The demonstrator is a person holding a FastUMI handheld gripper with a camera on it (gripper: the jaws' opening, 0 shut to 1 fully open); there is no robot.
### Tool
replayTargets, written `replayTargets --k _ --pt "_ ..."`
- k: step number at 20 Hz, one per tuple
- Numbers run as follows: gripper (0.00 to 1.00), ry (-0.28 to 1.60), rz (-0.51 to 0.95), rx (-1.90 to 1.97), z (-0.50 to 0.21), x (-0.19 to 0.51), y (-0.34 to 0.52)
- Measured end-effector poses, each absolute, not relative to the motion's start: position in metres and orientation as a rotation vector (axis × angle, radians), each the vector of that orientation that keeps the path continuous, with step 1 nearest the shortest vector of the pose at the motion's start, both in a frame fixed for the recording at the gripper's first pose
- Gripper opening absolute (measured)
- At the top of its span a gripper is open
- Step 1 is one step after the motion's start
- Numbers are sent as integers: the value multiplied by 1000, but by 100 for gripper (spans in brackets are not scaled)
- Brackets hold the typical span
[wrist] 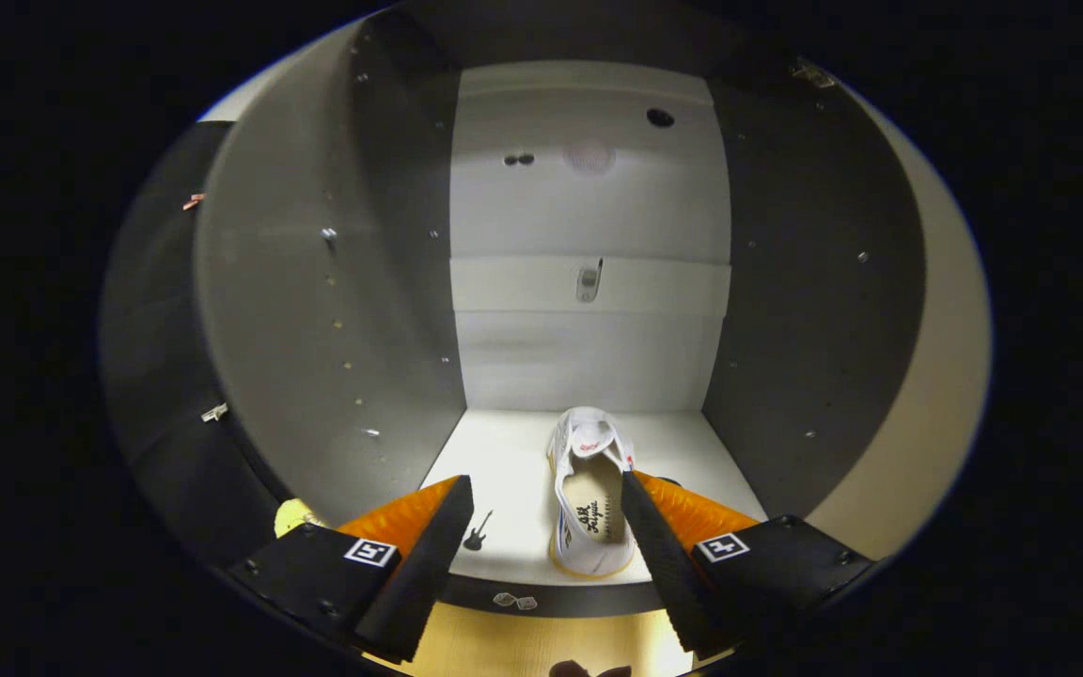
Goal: Open the shoe cabinet door, grab the shoes and put them into the shoe cabinet, then close the shoe cabinet door.
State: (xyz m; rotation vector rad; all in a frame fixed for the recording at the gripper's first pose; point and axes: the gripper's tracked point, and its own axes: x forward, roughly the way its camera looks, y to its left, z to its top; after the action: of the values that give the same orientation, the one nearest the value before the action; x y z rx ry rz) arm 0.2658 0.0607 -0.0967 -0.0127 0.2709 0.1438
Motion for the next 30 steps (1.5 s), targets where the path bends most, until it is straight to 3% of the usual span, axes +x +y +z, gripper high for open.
replayTargets --k 6,20,26,30 --pt "99 62 109 -26 -14 149 38" --pt "98 -72 -24 -125 24 -84 -71" --pt "98 -73 -242 -42 16 -146 -183" --pt "98 -28 -354 -1 -6 -148 -250"
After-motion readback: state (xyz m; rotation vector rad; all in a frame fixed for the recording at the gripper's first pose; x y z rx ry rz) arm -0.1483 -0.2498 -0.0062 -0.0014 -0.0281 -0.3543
